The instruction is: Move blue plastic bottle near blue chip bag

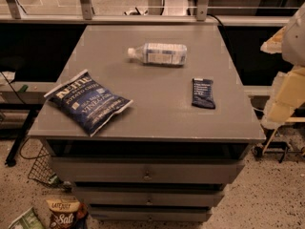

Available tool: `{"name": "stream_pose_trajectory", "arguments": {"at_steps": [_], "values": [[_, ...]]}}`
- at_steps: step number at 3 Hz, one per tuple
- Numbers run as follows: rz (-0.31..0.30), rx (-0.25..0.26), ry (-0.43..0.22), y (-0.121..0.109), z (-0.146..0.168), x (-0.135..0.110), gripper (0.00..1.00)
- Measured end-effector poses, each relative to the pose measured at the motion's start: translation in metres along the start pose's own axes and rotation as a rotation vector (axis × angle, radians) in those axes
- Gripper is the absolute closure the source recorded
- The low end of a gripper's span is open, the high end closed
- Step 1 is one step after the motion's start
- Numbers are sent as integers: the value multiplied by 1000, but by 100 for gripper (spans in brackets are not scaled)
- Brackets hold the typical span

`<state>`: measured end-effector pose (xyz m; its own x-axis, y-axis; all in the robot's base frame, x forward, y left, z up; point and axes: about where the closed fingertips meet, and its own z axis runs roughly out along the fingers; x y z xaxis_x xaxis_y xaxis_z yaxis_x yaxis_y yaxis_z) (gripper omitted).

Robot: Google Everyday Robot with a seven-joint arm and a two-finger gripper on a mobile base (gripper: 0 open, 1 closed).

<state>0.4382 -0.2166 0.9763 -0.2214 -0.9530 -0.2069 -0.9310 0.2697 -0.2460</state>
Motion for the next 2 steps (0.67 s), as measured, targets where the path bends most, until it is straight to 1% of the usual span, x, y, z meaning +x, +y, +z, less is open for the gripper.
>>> {"name": "stream_pose_trajectory", "arguments": {"at_steps": [1,2], "values": [[0,3,-2,-1,0,-1,0],[33,26,-109,-32,3,-24,0]]}}
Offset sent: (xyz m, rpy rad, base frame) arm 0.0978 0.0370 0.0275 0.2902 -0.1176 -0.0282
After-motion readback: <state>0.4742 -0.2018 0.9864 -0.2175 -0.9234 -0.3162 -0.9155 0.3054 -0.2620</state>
